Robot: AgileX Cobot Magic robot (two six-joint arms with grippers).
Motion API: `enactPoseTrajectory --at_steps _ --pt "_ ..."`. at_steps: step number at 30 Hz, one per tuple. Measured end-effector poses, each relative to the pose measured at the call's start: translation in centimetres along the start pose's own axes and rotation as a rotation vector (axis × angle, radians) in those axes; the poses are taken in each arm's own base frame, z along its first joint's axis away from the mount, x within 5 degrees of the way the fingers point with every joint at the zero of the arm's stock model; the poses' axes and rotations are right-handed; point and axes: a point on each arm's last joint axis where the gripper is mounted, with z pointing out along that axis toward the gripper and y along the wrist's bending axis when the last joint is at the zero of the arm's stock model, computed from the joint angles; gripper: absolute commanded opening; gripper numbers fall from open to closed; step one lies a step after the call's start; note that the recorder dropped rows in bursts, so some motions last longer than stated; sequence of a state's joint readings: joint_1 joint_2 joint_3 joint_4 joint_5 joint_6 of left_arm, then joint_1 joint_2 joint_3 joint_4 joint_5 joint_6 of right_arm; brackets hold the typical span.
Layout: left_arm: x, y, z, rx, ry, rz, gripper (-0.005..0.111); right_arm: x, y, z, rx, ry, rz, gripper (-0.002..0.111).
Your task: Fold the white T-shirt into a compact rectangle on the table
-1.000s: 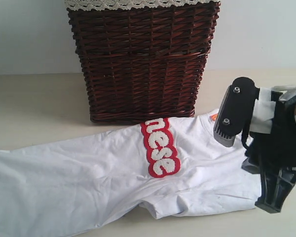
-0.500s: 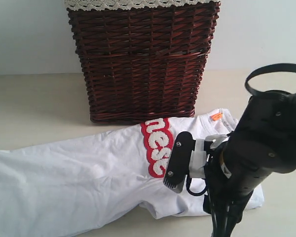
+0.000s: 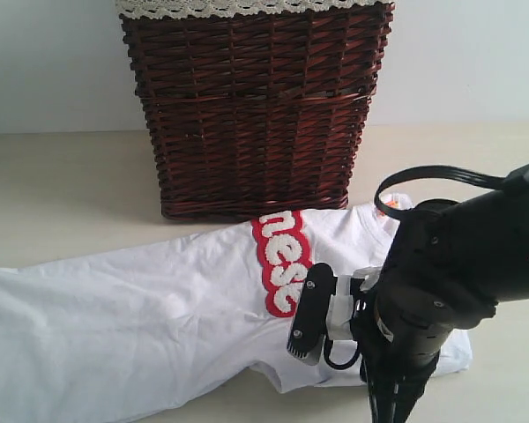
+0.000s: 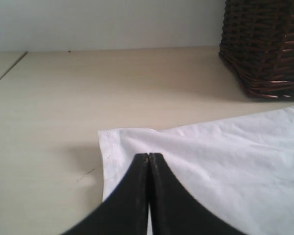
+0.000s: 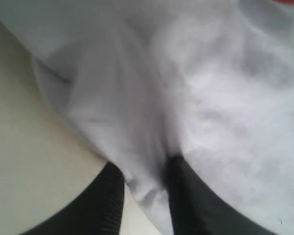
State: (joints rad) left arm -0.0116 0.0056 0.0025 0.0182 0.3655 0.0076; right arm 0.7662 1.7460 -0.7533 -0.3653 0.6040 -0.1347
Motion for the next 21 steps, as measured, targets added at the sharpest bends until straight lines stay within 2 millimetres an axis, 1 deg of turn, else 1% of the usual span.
enactPoseTrajectory --at_steps 2,3,6,8,12,15,19,21 --pt "0.0 0.0 0.0 0.000 0.000 0.000 0.000 0.0 -0.2 0.4 0.025 0.016 -0.004 0.002" --pt "0.0 0.0 0.0 0.000 0.000 0.000 0.000 0.0 -0.3 0.5 0.035 0.021 -0.004 0.000" --pt "0.0 0.0 0.0 0.000 0.000 0.000 0.000 0.1 -0.5 0.6 0.058 0.040 -0.008 0.000" --pt "0.0 0.0 0.0 0.000 0.000 0.000 0.000 0.0 -0.9 0.2 0.067 0.069 0.005 0.000" --pt "0.0 0.0 0.0 0.000 0.000 0.000 0.000 -0.3 -1.6 -1.7 0.063 0.116 0.025 0.000" --pt "0.0 0.0 0.0 0.000 0.000 0.000 0.000 -0.5 -1.3 -3.5 -0.025 0.103 -0.033 0.000" --pt "0.0 0.0 0.0 0.000 0.000 0.000 0.000 -0.9 0.4 -5.6 -0.256 0.028 -0.229 0.000" --pt "0.0 0.0 0.0 0.000 0.000 0.000 0.000 -1.2 0.7 -6.5 -0.325 -0.008 -0.323 0.000"
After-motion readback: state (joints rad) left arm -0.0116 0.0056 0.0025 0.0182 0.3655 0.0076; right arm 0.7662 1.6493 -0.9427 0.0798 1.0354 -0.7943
